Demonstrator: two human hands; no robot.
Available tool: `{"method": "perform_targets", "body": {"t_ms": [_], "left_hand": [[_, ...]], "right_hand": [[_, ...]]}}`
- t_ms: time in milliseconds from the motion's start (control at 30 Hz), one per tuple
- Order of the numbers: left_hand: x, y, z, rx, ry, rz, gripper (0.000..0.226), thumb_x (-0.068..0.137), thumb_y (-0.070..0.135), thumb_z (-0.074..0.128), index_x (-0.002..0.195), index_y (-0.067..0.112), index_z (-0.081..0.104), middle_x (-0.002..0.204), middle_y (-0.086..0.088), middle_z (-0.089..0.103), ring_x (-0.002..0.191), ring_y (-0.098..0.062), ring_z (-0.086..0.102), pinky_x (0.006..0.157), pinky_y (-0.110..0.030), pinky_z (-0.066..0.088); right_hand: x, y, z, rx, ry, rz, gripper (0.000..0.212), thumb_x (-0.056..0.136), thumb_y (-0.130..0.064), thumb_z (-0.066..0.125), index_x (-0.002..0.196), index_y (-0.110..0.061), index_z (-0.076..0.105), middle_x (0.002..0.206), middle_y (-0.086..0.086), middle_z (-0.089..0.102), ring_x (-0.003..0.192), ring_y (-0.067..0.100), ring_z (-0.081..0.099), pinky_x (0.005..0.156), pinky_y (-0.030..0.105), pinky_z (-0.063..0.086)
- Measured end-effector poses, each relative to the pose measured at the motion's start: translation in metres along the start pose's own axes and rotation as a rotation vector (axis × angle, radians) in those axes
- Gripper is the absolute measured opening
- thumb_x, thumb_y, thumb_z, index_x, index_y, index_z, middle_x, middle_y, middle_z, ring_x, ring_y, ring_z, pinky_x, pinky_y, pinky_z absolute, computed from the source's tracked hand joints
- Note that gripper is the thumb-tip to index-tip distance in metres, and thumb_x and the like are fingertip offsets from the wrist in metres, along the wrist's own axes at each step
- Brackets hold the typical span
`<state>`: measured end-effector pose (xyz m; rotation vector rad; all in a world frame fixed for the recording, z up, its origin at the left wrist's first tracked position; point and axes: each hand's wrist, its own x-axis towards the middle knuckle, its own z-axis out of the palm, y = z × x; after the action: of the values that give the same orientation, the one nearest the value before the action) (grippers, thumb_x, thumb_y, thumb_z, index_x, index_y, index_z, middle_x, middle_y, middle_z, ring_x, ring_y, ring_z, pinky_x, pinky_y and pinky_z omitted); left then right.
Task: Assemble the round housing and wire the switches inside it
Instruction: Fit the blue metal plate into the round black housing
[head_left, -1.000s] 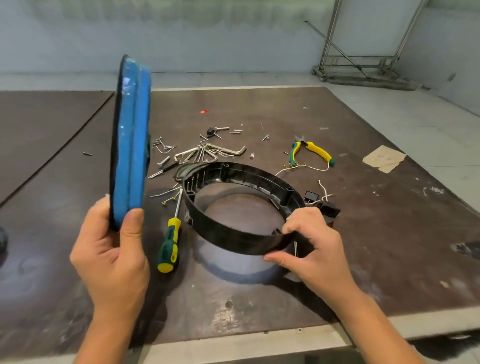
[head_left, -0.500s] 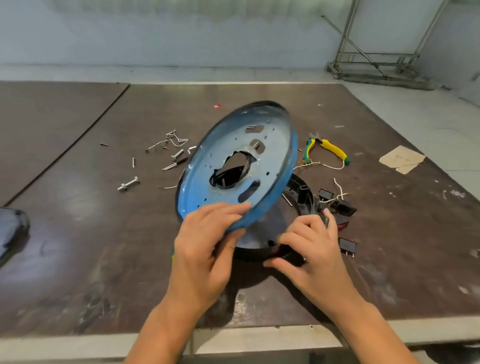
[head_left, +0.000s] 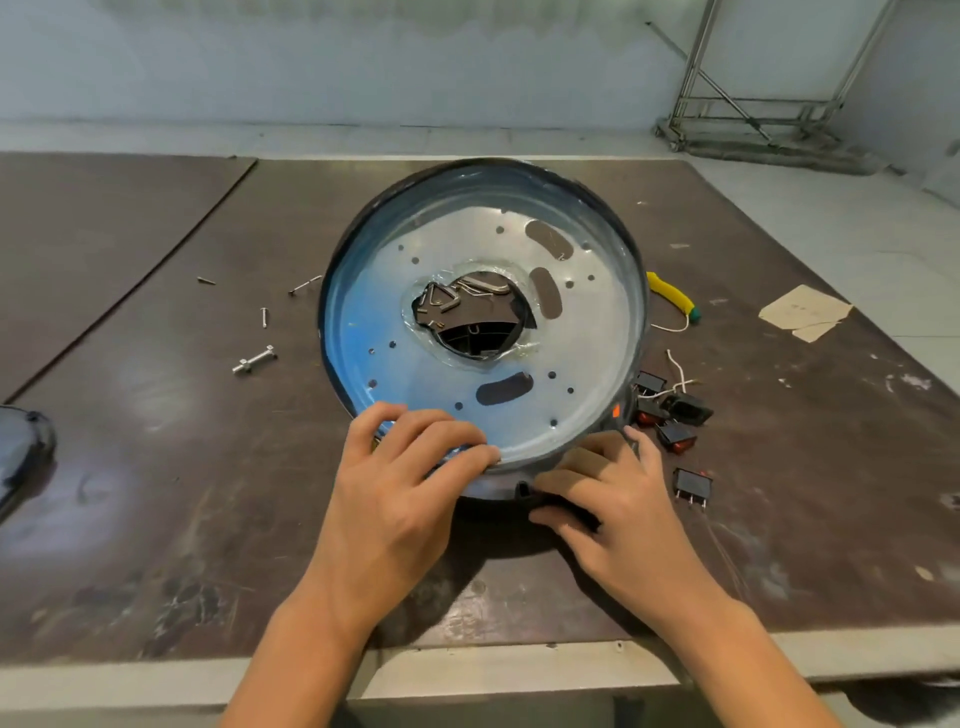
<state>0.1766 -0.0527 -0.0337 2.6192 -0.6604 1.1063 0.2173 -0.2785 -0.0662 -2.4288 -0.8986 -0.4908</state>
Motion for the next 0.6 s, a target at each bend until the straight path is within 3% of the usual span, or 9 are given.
{"method": "perform_targets", "body": {"t_ms": [167,267,433,600], "left_hand": [[0.004,-0.015,-0.015,-0.217,-0.049,-0.181,0.021,0.091,0.011,0.058,0.108,0.019,0.068,0.117,0.015,0.064,0.114,-0.008,0.059,0.111,-0.044,0.029],[0.005,-0.026,-0.024,-0.330,-0.081,-0.260,0.026,0.091,0.012,0.057,0.111,0.025,0.065,0.122,0.024,0.060,0.118,0.000,0.055,0.117,-0.043,0.023],[0.003,-0.026,-0.026,-0.316,-0.218,-0.192,0.024,0.094,0.021,0.052,0.109,0.023,0.071,0.121,0.021,0.064,0.115,-0.003,0.059,0.112,-0.051,0.029],[0.005,-0.022,-0.025,-0.300,-0.300,-0.153,0.028,0.092,0.022,0.051,0.108,0.028,0.073,0.118,0.025,0.065,0.109,-0.008,0.059,0.107,-0.048,0.030]], "right_hand": [[0.003,-0.003,-0.003,0.008,0.080,-0.067,0.022,0.084,-0.030,0.080,0.103,-0.027,0.070,0.096,-0.015,0.064,0.102,0.018,0.054,0.101,0.057,0.035],[0.005,-0.006,-0.002,0.036,0.091,-0.080,0.023,0.083,-0.019,0.081,0.105,-0.023,0.072,0.098,-0.012,0.065,0.102,0.017,0.054,0.101,0.047,0.036],[0.004,-0.005,-0.002,0.103,0.039,-0.062,0.026,0.082,0.003,0.075,0.101,-0.014,0.074,0.095,-0.005,0.064,0.102,0.019,0.053,0.095,0.037,0.042],[0.005,-0.004,-0.003,0.235,0.033,0.085,0.025,0.081,0.002,0.072,0.101,-0.015,0.070,0.098,-0.004,0.062,0.104,0.013,0.054,0.091,0.031,0.047]]}}
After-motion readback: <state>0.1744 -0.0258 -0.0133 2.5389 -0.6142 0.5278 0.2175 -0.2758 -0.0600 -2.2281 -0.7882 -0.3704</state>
